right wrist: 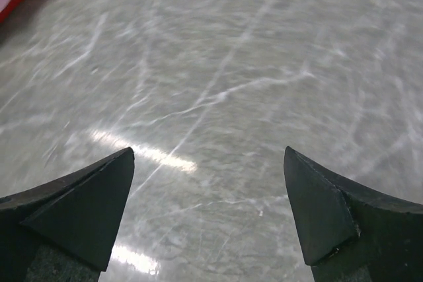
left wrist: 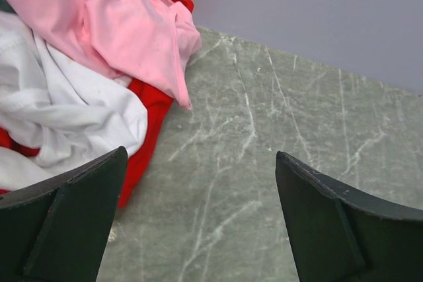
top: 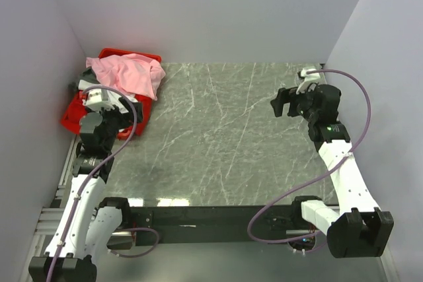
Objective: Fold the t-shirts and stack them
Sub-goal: Grab the tshirt from the pile
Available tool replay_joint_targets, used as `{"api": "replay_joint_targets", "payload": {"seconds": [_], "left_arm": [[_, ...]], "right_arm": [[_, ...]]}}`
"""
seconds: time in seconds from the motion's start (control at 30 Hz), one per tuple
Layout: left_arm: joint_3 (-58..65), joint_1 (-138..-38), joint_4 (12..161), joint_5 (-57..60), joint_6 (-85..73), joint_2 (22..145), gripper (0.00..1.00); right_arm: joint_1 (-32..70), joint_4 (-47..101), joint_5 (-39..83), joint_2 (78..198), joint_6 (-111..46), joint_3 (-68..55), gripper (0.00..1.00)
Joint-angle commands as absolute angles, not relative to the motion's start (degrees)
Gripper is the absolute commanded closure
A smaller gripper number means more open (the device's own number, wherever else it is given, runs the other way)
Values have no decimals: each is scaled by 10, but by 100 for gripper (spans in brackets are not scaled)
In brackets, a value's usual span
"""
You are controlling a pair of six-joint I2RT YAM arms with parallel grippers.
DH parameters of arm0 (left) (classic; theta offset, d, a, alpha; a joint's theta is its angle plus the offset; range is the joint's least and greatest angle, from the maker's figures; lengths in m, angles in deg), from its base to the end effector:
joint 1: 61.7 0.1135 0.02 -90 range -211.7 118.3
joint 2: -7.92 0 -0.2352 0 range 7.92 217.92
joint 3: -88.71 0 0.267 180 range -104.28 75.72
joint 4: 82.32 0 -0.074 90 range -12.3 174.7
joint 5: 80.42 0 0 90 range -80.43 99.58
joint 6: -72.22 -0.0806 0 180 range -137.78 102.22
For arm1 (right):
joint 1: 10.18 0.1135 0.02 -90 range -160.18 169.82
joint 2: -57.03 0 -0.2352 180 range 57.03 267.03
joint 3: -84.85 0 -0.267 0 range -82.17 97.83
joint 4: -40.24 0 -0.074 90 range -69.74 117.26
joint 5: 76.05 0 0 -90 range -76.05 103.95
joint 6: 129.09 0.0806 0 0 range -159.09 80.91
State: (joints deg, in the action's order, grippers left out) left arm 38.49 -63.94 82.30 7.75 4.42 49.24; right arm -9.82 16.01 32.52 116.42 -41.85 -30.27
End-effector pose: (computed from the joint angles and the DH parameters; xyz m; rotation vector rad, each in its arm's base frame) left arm 0.2604 -0.0128 0.2927 -0.2700 1.6741 -0.3469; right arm 0.3083 0.0276 0.2931 -0.2709 1.8702 0.2786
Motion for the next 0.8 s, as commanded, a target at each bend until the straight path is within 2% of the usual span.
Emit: {"api": "replay_joint_targets", "payload": {"seconds": [0.0, 0.23, 0.37, 0.6, 0.77], "left_arm": [[343, -640, 791, 87, 95, 483, 1], [277, -619, 750, 94, 167, 546, 1], [237, -559, 730, 65, 222, 604, 1], [190, -505, 684, 42, 285, 686, 9], [129, -503, 612, 94, 290, 748, 21]], "right_arm": [[-84, 134, 481, 1167, -516, -278, 0], [-78, 97, 532, 1178, -568, -286, 0], [-78, 98, 517, 1177, -570, -289, 0], [-78, 84, 528, 1178, -577, -288, 0], [-76, 72, 541, 1186, -581, -280, 0]]}}
